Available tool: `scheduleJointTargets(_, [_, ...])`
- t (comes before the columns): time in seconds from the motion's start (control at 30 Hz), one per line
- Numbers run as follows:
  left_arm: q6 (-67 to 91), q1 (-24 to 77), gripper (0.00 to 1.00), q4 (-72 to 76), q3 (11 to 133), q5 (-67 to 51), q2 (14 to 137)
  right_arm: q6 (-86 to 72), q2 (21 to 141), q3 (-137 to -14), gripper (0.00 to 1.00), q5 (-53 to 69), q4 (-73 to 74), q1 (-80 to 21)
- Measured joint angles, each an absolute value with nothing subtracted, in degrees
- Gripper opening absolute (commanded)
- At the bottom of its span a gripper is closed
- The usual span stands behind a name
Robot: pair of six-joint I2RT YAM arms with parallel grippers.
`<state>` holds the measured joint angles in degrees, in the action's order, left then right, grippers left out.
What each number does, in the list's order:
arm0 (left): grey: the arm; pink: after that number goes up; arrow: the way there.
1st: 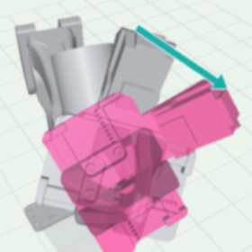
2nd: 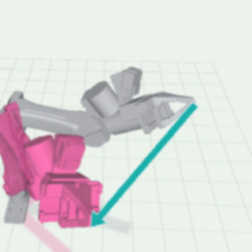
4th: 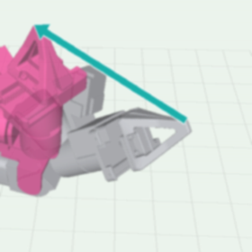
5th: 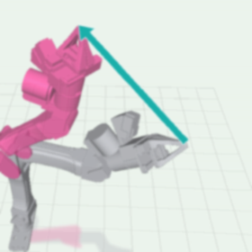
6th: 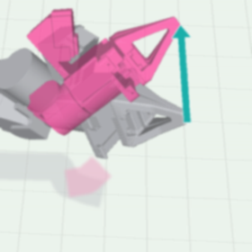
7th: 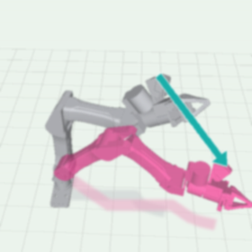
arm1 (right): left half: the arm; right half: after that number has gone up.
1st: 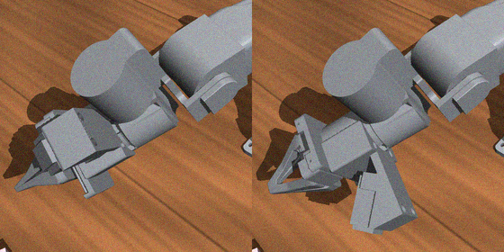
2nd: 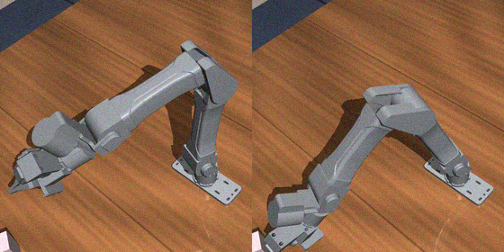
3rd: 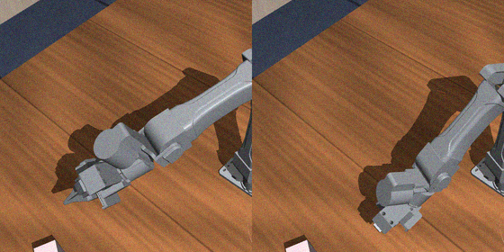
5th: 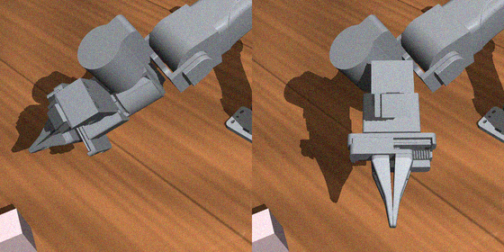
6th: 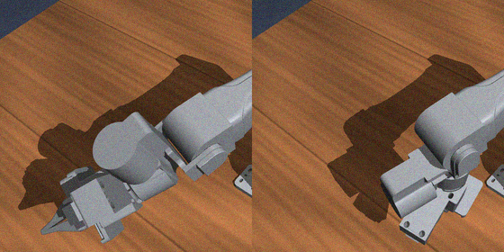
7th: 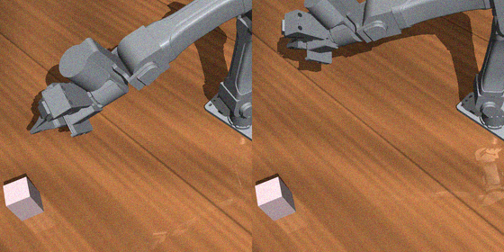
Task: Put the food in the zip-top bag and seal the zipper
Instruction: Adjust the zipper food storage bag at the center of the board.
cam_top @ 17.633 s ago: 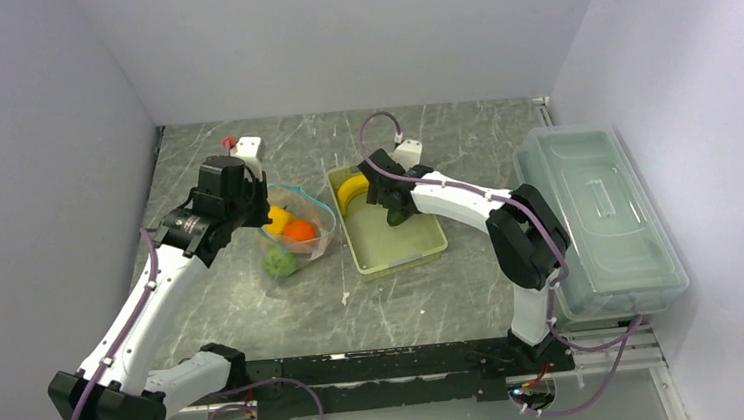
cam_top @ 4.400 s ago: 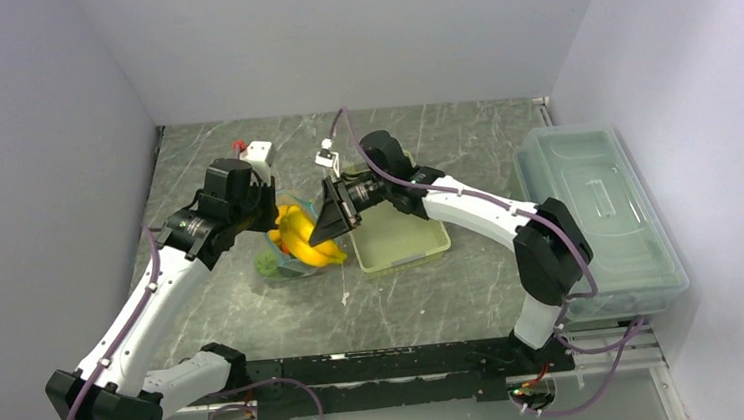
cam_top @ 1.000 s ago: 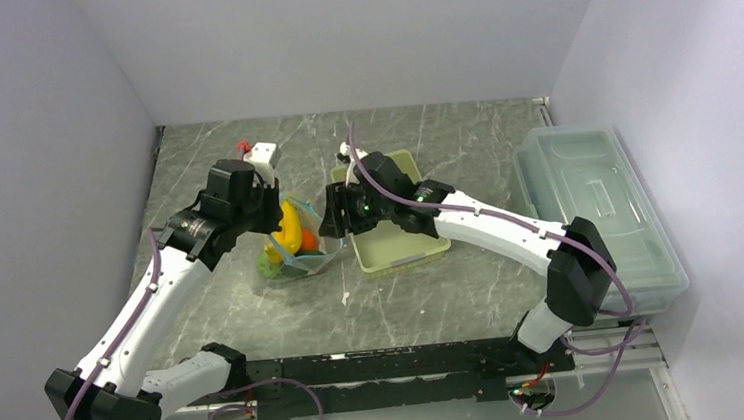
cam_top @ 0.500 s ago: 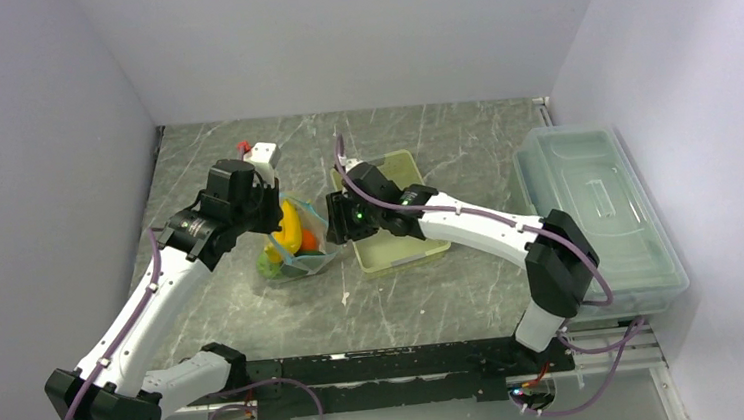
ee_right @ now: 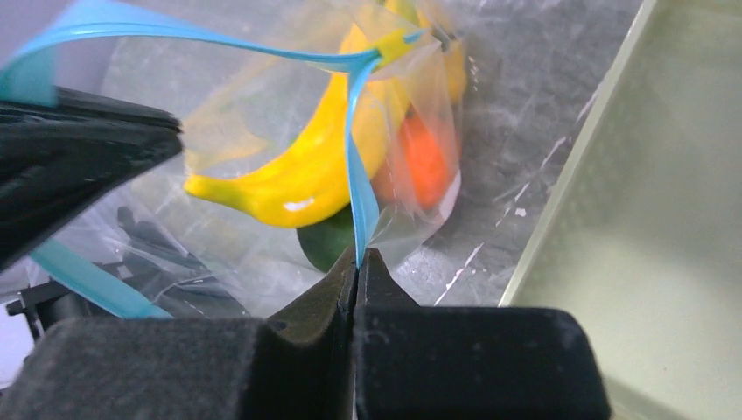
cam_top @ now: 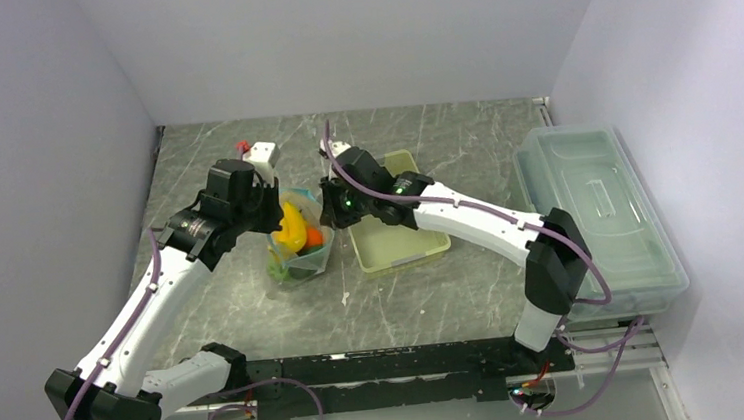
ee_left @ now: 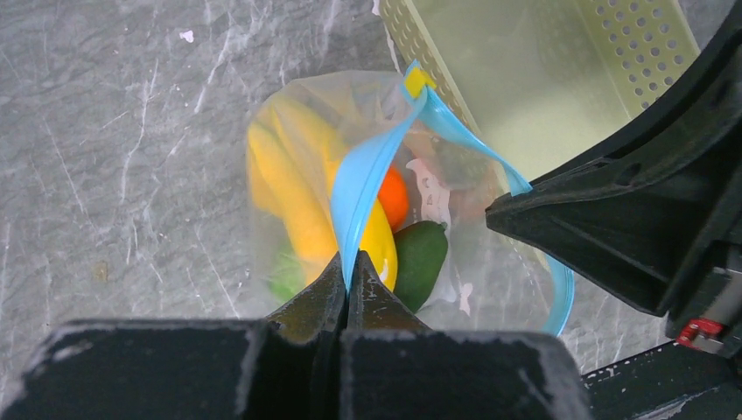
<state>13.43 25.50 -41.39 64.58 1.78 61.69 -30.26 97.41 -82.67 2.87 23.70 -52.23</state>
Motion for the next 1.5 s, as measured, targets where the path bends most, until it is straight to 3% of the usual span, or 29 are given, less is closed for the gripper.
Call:
scheduleJointTargets(0.3, [17.0,25.5,0.04,-41.9,65.6,-2.3,61.8,-26.6,99.0,-89.8,0.0,4.8,24.6,-52.2])
scheduleJointTargets(0.53, [21.9,25.5,0.24,-40.9,65.6,-7.9,62.7,-25.5,100.4,-92.0,0.0,8.5,24.8,-52.2])
scheduleJointTargets(0.63, [23.2,25.5,0.38,-40.8,65.6,-8.7,63.0,-24.4,100.6,-92.0,0.0,9.4,25.2,-52.2])
scheduleJointTargets(0.83, [23.6,25.5,0.51,-41.9,65.6,-7.6,64.1,-21.2,100.4,-90.5,0.0,9.6,25.3,-52.2])
scheduleJointTargets(1.1, [23.5,25.5,0.61,-43.5,68.3,-5.9,64.3,-16.8,97.5,-86.1,0.0,10.2,25.1,-52.2])
scheduleJointTargets(1.5, [22.1,25.5,0.67,-46.0,75.2,-3.1,64.6,-11.4,93.3,-82.5,0.0,12.9,23.5,-52.2])
